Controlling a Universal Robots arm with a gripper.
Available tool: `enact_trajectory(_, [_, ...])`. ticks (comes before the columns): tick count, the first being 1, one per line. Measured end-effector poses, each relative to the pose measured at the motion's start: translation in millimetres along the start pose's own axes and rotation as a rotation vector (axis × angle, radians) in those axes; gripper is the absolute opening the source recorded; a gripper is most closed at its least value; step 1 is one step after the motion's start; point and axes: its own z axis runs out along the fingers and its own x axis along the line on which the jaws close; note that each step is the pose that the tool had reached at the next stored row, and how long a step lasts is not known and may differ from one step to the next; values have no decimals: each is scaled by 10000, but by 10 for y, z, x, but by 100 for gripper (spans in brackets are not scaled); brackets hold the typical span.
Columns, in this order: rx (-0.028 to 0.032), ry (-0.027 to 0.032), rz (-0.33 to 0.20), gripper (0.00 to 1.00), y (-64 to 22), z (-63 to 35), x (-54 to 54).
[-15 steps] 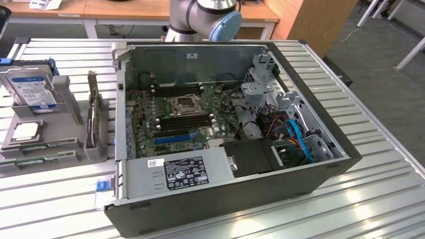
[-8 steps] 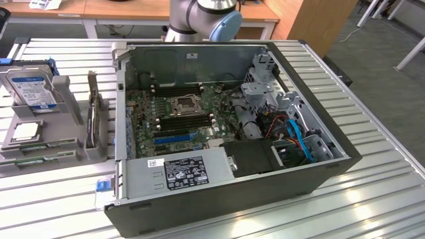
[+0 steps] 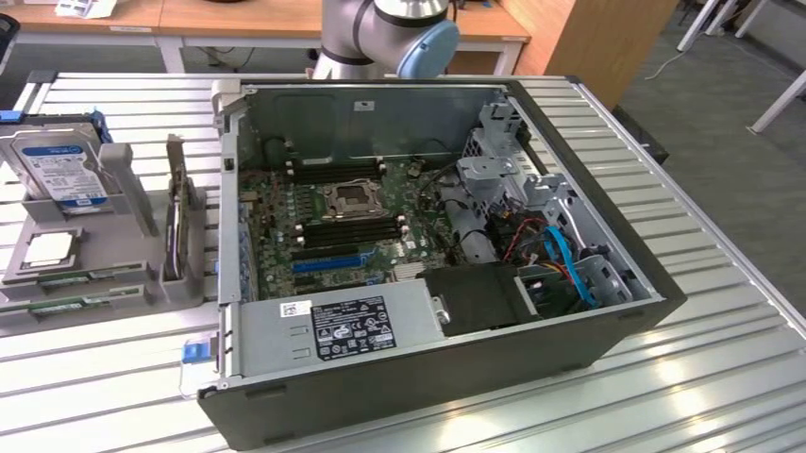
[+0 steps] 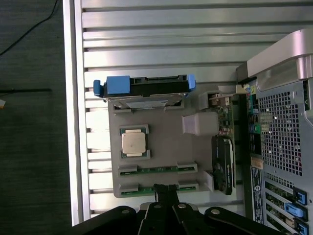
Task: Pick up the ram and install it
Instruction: 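Pick up the ram and move it above insertion slot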
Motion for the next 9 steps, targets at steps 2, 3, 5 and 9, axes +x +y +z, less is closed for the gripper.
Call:
enact_trajectory(2, [0,-1,1,10,0,0,0])
enact_trajectory(3, [0,0,0,10,0,0,0])
enact_trajectory(5, [0,0,-18,10,0,0,0])
enact_trajectory(9, [-5,10,-214,10,0,0,0])
